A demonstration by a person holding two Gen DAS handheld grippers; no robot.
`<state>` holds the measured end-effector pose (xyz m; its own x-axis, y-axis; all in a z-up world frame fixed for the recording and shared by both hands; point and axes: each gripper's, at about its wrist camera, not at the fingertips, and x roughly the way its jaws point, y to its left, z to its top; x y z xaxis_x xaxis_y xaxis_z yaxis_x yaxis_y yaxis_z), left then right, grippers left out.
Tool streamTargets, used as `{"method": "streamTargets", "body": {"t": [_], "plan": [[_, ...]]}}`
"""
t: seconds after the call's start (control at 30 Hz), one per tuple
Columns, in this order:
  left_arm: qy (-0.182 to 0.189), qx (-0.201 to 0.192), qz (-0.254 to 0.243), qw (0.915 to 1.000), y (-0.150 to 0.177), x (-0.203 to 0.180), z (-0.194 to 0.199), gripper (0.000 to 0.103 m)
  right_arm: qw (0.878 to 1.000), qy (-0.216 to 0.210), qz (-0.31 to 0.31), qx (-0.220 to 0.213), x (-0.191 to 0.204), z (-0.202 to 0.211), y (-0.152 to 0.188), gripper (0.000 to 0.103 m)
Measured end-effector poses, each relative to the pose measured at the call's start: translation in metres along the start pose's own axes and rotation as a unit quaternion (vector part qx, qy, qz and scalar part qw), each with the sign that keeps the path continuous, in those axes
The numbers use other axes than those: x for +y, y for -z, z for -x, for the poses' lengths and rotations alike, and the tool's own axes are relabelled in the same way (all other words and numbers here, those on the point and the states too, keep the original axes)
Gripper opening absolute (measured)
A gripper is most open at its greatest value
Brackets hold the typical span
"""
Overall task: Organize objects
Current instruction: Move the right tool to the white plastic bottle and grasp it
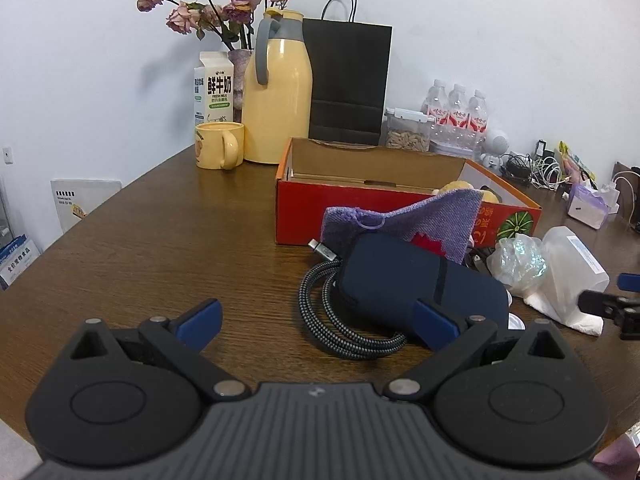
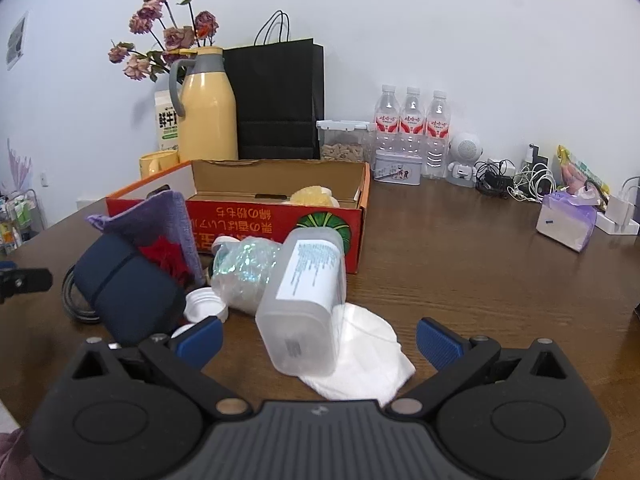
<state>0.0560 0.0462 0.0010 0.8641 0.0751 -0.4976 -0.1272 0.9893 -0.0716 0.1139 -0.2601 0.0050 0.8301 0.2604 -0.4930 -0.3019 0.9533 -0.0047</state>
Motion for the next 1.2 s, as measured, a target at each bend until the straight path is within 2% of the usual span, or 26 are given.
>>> {"method": "streamTargets", "body": {"t": [0.3,0.5,0.57,0.67,0.7,0.73,0.77,0.83,1.2], "plan": [[-0.004,0.006,0.004,1.0000,0.001,0.002,-0.004,0.103,0.999,0.045,0.015,0.018,0.013,-0.037,-0.009,0.102],[-0.006,0.009,0.009,0.9999,0.002,0.004,-0.005,0.103,0.998,0.060,0.027,0.027,0.018,-0.051,-0.013,0.097],[-0.005,0.009,0.009,0.9999,0.002,0.004,-0.005,0.103,0.997,0.061,0.032,0.027,0.019,-0.053,-0.014,0.092],[-0.005,0.011,0.009,0.9999,0.001,0.004,-0.006,0.103,0.998,0.056,0.030,0.028,0.019,-0.056,-0.013,0.078],[-0.005,0.011,0.009,0.9999,0.002,0.004,-0.007,0.103,0.998,0.051,0.027,0.029,0.018,-0.057,-0.014,0.067],[-0.004,0.012,0.009,0.9999,0.001,0.004,-0.007,0.103,0.998,0.045,0.023,0.029,0.016,-0.057,-0.013,0.049],[-0.003,0.012,0.008,0.9999,0.001,0.003,-0.007,0.103,0.999,0.034,0.016,0.030,0.013,-0.058,-0.013,0.040],[-0.001,0.012,0.005,0.9999,0.001,0.002,-0.007,0.103,0.999,0.019,-0.005,0.028,0.007,-0.057,-0.012,0.040],[0.028,0.021,-0.011,0.9993,-0.009,-0.016,-0.013,0.103,1.000,0.008,-0.029,-0.006,-0.005,-0.039,-0.010,0.040]]}}
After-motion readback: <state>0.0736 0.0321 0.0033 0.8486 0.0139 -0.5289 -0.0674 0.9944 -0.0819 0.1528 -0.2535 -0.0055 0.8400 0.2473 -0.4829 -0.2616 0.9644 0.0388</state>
